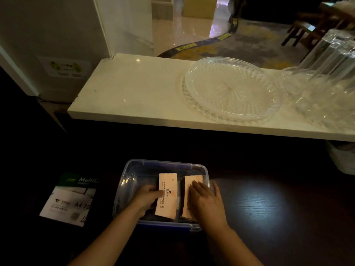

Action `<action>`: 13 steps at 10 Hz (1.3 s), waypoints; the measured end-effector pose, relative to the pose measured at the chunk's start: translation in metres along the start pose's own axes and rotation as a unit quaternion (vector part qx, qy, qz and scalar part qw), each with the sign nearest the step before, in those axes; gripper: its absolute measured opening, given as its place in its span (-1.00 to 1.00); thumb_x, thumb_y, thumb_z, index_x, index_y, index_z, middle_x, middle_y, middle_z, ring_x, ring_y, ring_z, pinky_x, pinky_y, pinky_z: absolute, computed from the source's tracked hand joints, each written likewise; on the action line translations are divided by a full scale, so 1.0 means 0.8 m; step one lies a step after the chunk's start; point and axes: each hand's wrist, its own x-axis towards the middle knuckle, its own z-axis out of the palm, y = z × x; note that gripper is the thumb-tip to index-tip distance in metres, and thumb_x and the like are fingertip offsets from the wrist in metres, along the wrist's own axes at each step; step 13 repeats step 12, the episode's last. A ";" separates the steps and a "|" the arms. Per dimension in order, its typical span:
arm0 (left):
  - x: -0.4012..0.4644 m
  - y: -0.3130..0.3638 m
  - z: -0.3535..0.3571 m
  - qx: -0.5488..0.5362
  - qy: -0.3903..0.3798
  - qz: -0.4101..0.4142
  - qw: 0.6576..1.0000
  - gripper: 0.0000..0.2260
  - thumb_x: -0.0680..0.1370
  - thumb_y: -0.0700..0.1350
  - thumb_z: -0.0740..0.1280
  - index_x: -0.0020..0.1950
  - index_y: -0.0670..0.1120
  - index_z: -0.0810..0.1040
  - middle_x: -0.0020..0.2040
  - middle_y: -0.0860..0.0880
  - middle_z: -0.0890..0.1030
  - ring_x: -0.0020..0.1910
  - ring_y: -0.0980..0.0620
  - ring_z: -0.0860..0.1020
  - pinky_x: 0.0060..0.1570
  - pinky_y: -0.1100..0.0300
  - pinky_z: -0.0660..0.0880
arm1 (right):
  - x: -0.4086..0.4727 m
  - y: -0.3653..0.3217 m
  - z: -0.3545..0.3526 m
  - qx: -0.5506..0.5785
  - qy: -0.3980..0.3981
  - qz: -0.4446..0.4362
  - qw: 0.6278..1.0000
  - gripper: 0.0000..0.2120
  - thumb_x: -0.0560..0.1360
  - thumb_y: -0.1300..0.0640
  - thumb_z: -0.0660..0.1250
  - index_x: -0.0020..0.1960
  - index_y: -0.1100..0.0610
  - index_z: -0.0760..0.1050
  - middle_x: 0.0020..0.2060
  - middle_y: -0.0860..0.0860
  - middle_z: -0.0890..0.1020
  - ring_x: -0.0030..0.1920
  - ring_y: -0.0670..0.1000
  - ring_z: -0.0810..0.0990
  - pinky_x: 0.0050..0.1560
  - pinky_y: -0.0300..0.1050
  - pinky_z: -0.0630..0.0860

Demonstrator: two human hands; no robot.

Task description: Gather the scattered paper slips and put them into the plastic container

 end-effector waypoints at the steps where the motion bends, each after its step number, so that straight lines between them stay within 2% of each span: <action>1: 0.002 0.001 0.007 0.024 0.022 0.016 0.999 -0.91 0.49 -0.19 0.28 -0.09 0.00 0.47 -0.19 0.03 0.55 -0.15 0.05 0.49 -0.10 0.16 0.40 | 0.001 0.002 0.004 0.006 0.001 0.004 1.000 -0.56 0.51 0.00 0.25 0.35 0.05 0.31 0.41 0.05 0.35 0.44 0.04 0.23 0.40 0.15 -0.17; 2: -0.001 0.000 0.013 0.074 0.049 0.035 0.995 -0.85 0.51 -0.19 0.27 0.07 -0.12 0.49 -0.02 -0.08 0.60 -0.13 0.04 0.54 -0.33 0.28 0.38 | 0.002 0.002 0.006 -0.001 0.002 0.002 1.000 -0.54 0.48 0.00 0.30 0.34 0.07 0.33 0.40 0.07 0.37 0.42 0.06 0.27 0.38 0.17 -0.11; 3: -0.001 0.000 0.015 0.111 0.056 0.040 0.991 -0.84 0.51 -0.19 0.27 0.07 -0.14 0.50 0.11 -0.16 0.61 0.03 -0.05 0.57 -0.28 0.28 0.42 | 0.001 0.001 0.005 -0.024 0.014 0.005 1.000 -0.54 0.29 -0.01 0.50 0.14 0.07 0.52 0.18 0.06 0.60 0.23 0.05 0.52 0.29 0.16 0.17; 4: -0.002 0.002 0.021 0.141 0.044 0.047 0.988 -0.84 0.52 -0.18 0.26 0.08 -0.14 0.51 0.12 -0.16 0.60 0.03 -0.03 0.57 -0.25 0.30 0.42 | 0.000 -0.002 0.002 -0.020 0.040 0.001 0.999 -0.55 0.18 -0.02 0.56 0.03 0.05 0.58 0.05 0.03 0.67 0.12 0.02 0.60 0.21 0.12 0.37; 5: -0.002 0.004 0.030 0.170 0.044 0.051 0.983 -0.84 0.53 -0.17 0.24 0.08 -0.13 0.51 0.11 -0.13 0.60 -0.10 0.08 0.52 -0.35 0.34 0.35 | -0.001 -0.002 0.003 -0.016 0.044 0.003 0.999 -0.57 0.21 0.00 0.54 0.04 0.08 0.57 0.07 0.05 0.66 0.13 0.04 0.59 0.21 0.13 0.41; 6: -0.001 0.005 0.034 0.173 0.050 0.047 0.982 -0.85 0.53 -0.16 0.23 0.07 -0.12 0.50 0.11 -0.12 0.60 -0.13 0.09 0.50 -0.38 0.34 0.33 | 0.000 -0.003 0.002 -0.026 0.024 -0.002 0.999 -0.55 0.34 0.04 0.46 0.19 0.12 0.49 0.23 0.10 0.56 0.28 0.08 0.47 0.33 0.17 0.27; 7: -0.001 0.005 0.031 0.165 0.047 0.045 0.984 -0.86 0.53 -0.17 0.24 0.07 -0.11 0.50 0.11 -0.13 0.60 -0.11 0.08 0.50 -0.35 0.33 0.34 | 0.002 -0.002 0.004 -0.010 0.007 -0.010 1.000 -0.52 0.48 0.06 0.30 0.35 0.13 0.31 0.40 0.12 0.35 0.43 0.09 0.24 0.43 0.17 0.02; 8: -0.003 0.003 0.030 0.150 0.043 0.045 0.987 -0.84 0.52 -0.17 0.25 0.08 -0.10 0.50 0.12 -0.13 0.60 -0.10 0.08 0.51 -0.32 0.32 0.37 | 0.001 -0.002 0.003 -0.002 0.006 -0.011 1.000 -0.53 0.52 0.06 0.24 0.39 0.13 0.25 0.44 0.11 0.30 0.45 0.09 0.17 0.44 0.14 -0.05; 10: -0.014 0.006 0.021 0.118 0.065 0.071 0.988 -0.67 0.49 -0.18 0.29 0.25 -0.10 0.42 0.24 -0.12 0.52 0.13 0.00 0.50 -0.14 0.27 0.39 | 0.000 -0.003 -0.002 0.014 -0.009 -0.003 1.000 -0.54 0.53 0.04 0.23 0.38 0.11 0.24 0.44 0.11 0.27 0.46 0.09 0.15 0.44 0.14 -0.05; 11: -0.022 0.010 0.007 0.120 0.094 0.100 0.983 -0.53 0.47 -0.16 0.34 0.36 -0.12 0.33 0.27 -0.11 0.50 0.21 -0.03 0.46 -0.10 0.28 0.37 | -0.002 -0.004 -0.008 0.051 0.029 0.004 0.998 -0.60 0.52 0.01 0.23 0.32 0.04 0.29 0.42 0.08 0.31 0.44 0.08 0.21 0.43 0.17 0.04; 12: -0.040 0.022 -0.013 0.129 0.104 0.164 0.972 -0.58 0.46 -0.17 0.35 0.31 -0.14 0.41 0.06 -0.07 0.57 0.03 0.05 0.51 -0.14 0.38 0.43 | 0.006 -0.012 -0.032 0.098 0.078 -0.013 0.992 -0.65 0.48 0.02 0.27 0.26 0.02 0.39 0.35 0.04 0.41 0.37 0.08 0.32 0.40 0.13 0.18; 13: -0.040 0.022 -0.013 0.129 0.104 0.164 0.972 -0.58 0.46 -0.17 0.35 0.31 -0.14 0.41 0.06 -0.07 0.57 0.03 0.05 0.51 -0.14 0.38 0.43 | 0.006 -0.012 -0.032 0.098 0.078 -0.013 0.992 -0.65 0.48 0.02 0.27 0.26 0.02 0.39 0.35 0.04 0.41 0.37 0.08 0.32 0.40 0.13 0.18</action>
